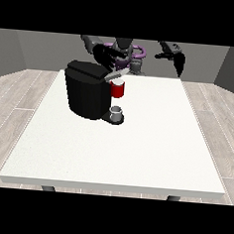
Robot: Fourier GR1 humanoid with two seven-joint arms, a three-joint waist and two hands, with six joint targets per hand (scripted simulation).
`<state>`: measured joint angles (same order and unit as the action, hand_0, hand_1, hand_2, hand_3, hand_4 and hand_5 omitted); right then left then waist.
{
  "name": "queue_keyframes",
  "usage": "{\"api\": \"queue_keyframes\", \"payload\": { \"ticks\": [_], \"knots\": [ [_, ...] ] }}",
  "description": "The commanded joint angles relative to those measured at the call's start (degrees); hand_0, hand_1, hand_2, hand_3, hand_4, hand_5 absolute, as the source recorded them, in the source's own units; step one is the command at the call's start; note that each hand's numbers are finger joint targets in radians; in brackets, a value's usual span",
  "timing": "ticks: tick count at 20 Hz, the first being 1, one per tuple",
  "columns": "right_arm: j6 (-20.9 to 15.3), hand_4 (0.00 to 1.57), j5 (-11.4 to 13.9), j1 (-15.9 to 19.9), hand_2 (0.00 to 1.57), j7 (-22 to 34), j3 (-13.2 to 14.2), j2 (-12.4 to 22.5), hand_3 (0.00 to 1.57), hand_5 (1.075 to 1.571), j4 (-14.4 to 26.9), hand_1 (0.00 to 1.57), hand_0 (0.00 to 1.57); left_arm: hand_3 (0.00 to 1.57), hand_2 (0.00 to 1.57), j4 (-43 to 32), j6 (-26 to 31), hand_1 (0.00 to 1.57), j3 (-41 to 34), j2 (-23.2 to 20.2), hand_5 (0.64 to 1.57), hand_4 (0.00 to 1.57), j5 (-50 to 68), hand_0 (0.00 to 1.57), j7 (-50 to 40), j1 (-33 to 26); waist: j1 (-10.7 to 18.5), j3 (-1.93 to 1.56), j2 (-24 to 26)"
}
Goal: Insert the coffee pod into the coffee machine and close the lid
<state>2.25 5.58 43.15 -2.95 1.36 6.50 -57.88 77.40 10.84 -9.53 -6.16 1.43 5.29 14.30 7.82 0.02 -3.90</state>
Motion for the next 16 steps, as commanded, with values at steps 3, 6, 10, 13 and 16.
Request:
{"api": "queue_keyframes", "payload": {
  "ticks": [3,6,10,13,16],
  "knots": [
    [-0.46,0.14,2.87,3.07,0.00,2.11,-1.78,-1.09,0.00,1.571,0.39,0.00,0.00,0.00,0.00,-2.65,0.50,0.00,-0.90,-1.22,1.571,0.12,0.51,0.00,2.58,-0.41,-0.57,-0.01,0.11],
    [1.23,0.12,1.05,4.42,0.00,0.95,0.74,0.16,0.00,1.571,1.79,0.00,0.00,0.00,0.00,-0.08,1.65,0.00,-0.84,-2.28,1.571,0.17,2.14,0.00,-1.35,0.86,0.45,-0.02,0.60],
    [-1.22,0.03,2.34,3.14,0.00,-0.13,-2.53,-5.60,0.00,1.571,-0.08,0.00,0.00,0.00,0.00,-0.88,-1.05,0.00,1.09,0.55,1.571,0.00,-0.09,0.00,1.49,-0.22,-0.86,-0.01,2.70],
    [0.21,0.18,0.01,-3.59,0.00,-3.94,-6.39,-6.35,0.00,1.571,-2.74,0.00,0.00,0.00,0.00,-2.12,-0.82,0.00,1.57,1.41,1.571,0.18,-0.63,0.00,4.58,-3.90,-2.36,-0.01,4.94],
    [3.07,0.28,-3.91,-9.52,0.00,-7.70,-8.68,-6.42,0.00,1.571,-5.99,0.00,0.00,0.00,0.00,-2.94,-1.01,0.00,-0.49,0.05,1.571,0.17,0.47,0.00,4.58,-3.17,-5.08,-0.02,7.11]
  ]
}}
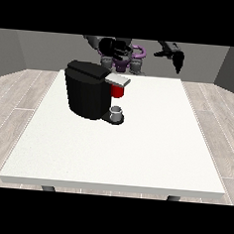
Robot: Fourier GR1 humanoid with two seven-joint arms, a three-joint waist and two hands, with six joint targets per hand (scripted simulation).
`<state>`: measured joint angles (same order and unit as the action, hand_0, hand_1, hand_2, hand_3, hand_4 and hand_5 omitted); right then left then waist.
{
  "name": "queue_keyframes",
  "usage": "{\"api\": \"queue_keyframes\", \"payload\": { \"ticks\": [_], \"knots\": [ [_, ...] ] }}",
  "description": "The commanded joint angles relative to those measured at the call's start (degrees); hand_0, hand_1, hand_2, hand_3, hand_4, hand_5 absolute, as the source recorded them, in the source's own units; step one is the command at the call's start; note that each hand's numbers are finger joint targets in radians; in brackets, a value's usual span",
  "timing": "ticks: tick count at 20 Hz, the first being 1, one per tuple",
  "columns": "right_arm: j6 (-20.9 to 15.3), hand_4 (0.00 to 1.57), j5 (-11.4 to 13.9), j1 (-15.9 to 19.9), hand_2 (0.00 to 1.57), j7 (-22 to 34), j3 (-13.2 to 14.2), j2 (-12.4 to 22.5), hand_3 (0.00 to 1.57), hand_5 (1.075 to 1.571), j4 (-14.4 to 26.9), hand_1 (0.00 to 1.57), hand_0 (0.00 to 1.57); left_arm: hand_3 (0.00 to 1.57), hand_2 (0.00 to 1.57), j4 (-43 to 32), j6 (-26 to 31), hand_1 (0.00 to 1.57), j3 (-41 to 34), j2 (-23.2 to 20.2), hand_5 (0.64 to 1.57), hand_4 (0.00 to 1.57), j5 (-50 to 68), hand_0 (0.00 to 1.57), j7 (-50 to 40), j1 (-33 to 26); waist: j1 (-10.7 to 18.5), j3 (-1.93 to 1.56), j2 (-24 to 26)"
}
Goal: Insert the coffee pod into the coffee machine and close the lid
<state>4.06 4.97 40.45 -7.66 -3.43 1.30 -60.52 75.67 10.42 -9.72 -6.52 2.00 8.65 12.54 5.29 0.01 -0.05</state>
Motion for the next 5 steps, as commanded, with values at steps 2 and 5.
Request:
{"api": "queue_keyframes", "payload": {
  "ticks": [2,5],
  "knots": [
    [-2.28,0.29,-8.75,-10.32,0.00,-2.59,-5.79,-1.25,0.00,1.571,-5.14,0.00,0.00,0.00,0.00,-2.15,-1.26,0.00,0.85,2.01,1.571,0.21,-0.91,0.00,2.45,-2.15,-2.39,-0.01,4.18],
    [-2.24,0.16,-8.72,-16.25,0.00,-0.53,-5.99,-1.28,0.00,1.571,-7.04,0.00,0.00,0.00,0.00,-2.72,-1.59,0.00,-0.04,1.83,1.571,0.19,-0.78,0.00,4.07,-5.17,-6.11,0.00,6.79]
  ]
}}
